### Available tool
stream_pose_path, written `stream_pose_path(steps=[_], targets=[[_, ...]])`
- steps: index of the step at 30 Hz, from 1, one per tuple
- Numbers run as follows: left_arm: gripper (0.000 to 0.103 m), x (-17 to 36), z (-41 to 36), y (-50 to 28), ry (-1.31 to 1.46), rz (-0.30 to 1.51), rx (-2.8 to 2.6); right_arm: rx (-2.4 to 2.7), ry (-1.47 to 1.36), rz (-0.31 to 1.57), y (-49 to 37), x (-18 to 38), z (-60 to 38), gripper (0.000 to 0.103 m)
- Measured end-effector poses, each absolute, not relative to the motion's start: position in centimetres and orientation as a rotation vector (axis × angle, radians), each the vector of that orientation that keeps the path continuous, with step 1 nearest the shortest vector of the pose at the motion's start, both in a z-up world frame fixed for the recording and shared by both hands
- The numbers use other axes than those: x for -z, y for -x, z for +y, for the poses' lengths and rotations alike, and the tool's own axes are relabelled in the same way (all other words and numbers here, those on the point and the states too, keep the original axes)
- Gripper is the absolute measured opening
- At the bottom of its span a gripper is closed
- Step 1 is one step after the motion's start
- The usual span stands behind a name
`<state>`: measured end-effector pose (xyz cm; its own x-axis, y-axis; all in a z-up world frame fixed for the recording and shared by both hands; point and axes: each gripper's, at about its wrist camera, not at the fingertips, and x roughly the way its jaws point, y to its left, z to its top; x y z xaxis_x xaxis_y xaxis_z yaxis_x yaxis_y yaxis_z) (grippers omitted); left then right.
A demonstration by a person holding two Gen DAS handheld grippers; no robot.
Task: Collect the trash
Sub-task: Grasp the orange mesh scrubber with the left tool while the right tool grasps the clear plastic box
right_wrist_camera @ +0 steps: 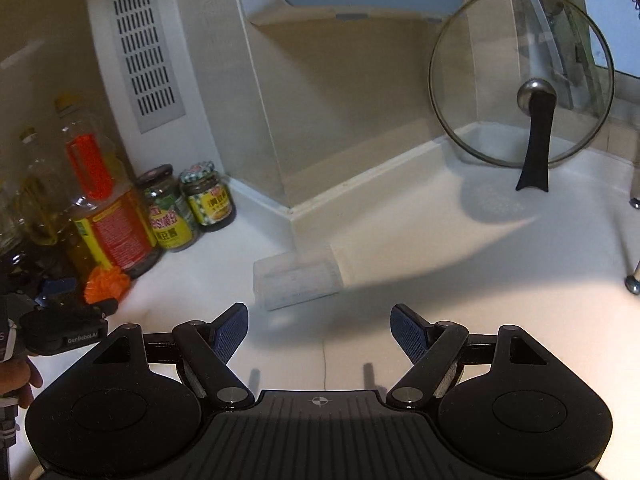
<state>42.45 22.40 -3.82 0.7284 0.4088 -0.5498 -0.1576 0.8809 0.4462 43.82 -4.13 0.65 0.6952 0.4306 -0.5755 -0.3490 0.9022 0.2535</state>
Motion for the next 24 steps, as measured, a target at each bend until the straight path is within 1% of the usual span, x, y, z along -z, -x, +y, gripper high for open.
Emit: stream_pose_path(steps=[4,9,10,11,15,19,20,23,24], targets=[[0.066,5.2,23.3,-44.0,-0.451,0.713,-0.366,-0.442,-0.109,0.702,-45.0,0.4,-3.3,0.078],[0.060,6.1,23.6,-45.4,-0.477,0.734,-0.417,-0.466,-0.086,0.713,-46.3,1.0,-2.8,0.078],[0.056,6.3,23.6,-45.6,-0.486,0.737,-0.429,-0.468,-0.085,0.716,-46.5,1.1,-2.8,0.078],[0.050,6.6,23.4,-45.9,-0.501,0.744,-0.446,-0.471,-0.086,0.722,-46.7,1.3,-2.8,0.078],[0.042,7.6,23.3,-46.9,-0.551,0.791,-0.496,-0.492,-0.082,0.731,-47.5,1.8,-2.8,0.078],[0.029,7.4,23.5,-47.0,-0.523,0.796,-0.506,-0.501,-0.091,0.735,-48.1,2.1,-3.3,0.078],[0.026,7.2,23.6,-46.9,-0.505,0.790,-0.497,-0.502,-0.094,0.737,-48.3,2.1,-3.4,0.078],[0.025,6.1,23.0,-45.8,-0.455,0.750,-0.465,-0.506,-0.100,0.741,-48.8,2.3,-3.5,0.078],[0.025,5.4,22.8,-45.2,-0.398,0.731,-0.440,-0.509,-0.099,0.743,-49.0,2.4,-3.5,0.078]])
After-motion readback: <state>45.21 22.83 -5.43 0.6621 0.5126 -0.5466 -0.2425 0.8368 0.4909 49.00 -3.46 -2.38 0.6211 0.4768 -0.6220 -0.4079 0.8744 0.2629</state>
